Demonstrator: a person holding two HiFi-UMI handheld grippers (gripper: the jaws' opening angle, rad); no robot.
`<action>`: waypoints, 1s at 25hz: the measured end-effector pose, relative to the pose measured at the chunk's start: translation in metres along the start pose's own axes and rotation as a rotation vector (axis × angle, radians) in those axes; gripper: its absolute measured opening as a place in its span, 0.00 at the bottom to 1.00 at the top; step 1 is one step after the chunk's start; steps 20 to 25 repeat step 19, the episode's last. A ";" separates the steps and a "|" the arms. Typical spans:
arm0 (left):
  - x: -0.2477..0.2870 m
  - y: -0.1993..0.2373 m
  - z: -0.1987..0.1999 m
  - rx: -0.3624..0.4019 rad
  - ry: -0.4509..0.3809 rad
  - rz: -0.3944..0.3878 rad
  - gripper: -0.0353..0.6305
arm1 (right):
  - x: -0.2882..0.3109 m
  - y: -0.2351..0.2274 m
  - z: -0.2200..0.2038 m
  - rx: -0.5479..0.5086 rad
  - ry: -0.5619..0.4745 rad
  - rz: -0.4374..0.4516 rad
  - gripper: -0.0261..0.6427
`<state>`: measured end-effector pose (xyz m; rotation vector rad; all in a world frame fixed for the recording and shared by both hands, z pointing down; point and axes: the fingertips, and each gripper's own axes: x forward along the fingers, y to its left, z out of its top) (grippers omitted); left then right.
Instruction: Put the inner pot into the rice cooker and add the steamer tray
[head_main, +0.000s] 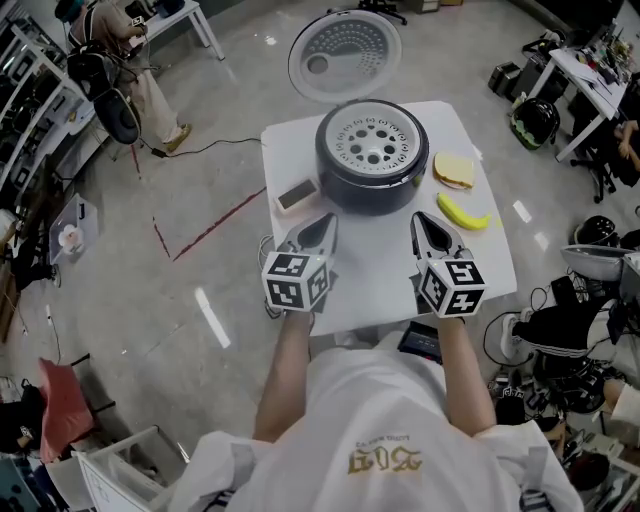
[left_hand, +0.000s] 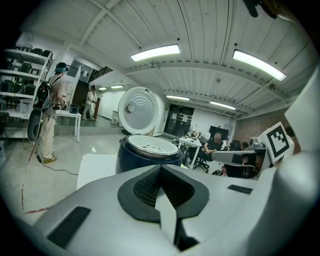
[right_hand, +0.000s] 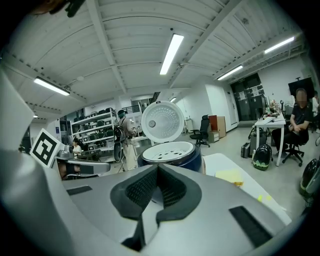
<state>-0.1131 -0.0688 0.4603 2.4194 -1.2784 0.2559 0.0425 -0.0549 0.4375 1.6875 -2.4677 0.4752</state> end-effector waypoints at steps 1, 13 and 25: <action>0.000 0.001 0.000 -0.003 0.000 0.000 0.08 | 0.001 0.000 0.000 0.001 0.001 0.001 0.06; 0.005 0.005 0.002 -0.026 -0.008 -0.007 0.08 | 0.005 -0.004 0.003 0.012 0.000 0.002 0.06; 0.006 0.008 0.005 -0.033 -0.009 -0.014 0.08 | 0.008 -0.003 0.006 0.018 -0.002 -0.001 0.06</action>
